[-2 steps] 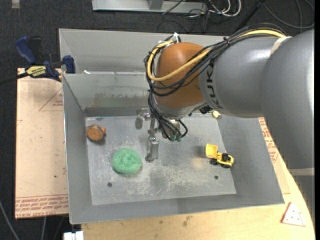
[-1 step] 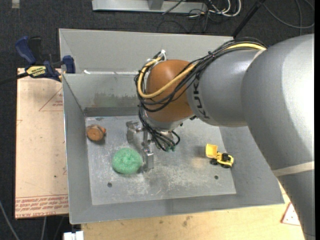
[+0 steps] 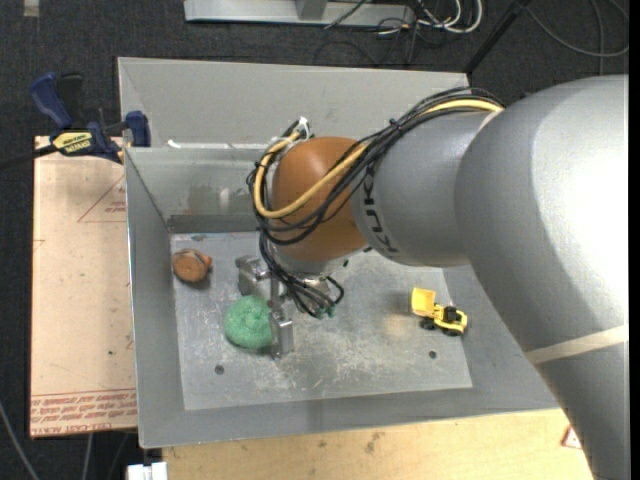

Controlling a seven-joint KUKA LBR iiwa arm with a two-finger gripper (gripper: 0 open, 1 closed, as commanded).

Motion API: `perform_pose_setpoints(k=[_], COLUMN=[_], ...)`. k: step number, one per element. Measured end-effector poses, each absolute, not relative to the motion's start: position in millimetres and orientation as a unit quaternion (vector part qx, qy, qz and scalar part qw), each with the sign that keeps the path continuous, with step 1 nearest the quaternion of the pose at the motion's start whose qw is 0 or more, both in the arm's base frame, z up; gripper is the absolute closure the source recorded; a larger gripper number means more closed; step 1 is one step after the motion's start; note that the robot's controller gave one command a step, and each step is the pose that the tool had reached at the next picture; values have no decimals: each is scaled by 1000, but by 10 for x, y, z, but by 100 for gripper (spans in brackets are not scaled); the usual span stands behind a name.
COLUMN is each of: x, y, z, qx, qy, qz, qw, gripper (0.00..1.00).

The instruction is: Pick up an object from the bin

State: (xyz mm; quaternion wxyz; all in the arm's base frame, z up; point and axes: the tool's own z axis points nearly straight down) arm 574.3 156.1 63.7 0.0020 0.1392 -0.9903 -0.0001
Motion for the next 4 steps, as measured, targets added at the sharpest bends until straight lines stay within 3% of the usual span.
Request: perform_pose_setpoints(k=[1, 3, 4], x=[5781, 5780, 6220], y=[1810, 1808, 1838], z=[701, 699, 2183], qx=[253, 253, 246], qy=[-968, -968, -969], qz=[-1, -1, -1], qw=[-2, -1, -3], gripper=[100, 100, 100])
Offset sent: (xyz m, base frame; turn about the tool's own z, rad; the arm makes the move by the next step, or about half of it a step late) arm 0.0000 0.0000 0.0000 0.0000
